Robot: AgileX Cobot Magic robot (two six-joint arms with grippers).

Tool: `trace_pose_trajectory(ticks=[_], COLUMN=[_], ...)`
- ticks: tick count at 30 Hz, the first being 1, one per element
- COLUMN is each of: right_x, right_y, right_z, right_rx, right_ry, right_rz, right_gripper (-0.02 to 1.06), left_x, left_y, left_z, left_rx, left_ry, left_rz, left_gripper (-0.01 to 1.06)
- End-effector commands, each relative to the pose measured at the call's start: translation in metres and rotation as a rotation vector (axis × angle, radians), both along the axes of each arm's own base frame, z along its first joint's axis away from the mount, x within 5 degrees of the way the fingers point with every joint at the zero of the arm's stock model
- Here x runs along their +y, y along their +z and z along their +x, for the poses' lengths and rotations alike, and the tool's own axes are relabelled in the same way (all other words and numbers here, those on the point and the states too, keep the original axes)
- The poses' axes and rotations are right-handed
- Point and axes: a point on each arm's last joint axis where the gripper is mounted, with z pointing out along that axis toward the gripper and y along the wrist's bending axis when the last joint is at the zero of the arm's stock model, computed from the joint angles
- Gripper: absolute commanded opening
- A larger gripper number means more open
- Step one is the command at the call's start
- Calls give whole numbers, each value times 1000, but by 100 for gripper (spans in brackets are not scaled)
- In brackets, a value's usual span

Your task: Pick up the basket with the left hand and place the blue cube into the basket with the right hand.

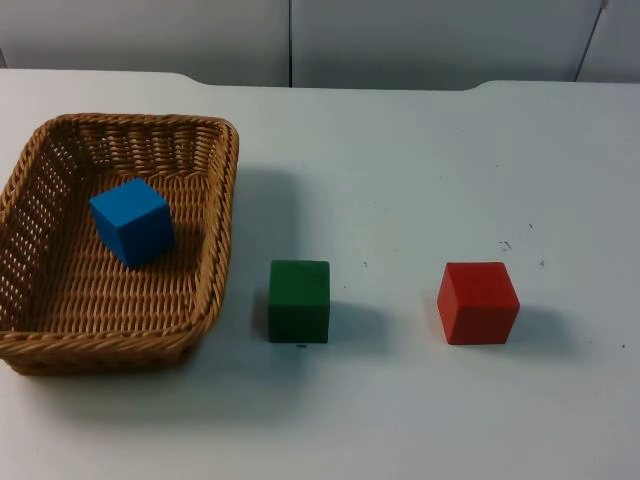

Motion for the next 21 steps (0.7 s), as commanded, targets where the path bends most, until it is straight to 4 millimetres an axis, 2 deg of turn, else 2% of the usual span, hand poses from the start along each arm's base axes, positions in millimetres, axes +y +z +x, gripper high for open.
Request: trace_pose_trajectory(ticks=[1,12,21], right_x=[0,2,2], right_y=[1,1,1], right_z=[-1,-3,-4], right_rx=[-16,-16,-16], right_ry=[-66,-313,-333], right_rz=[-1,-3,-5], right_gripper=[105,105,105], left_x=[0,0,0], left_y=[0,0,0], left_z=[0,0,0], left_rx=[-12,-12,-12], left_ry=[9,9,9], left_rz=[-1,-1,-1], left_gripper=[105,105,105])
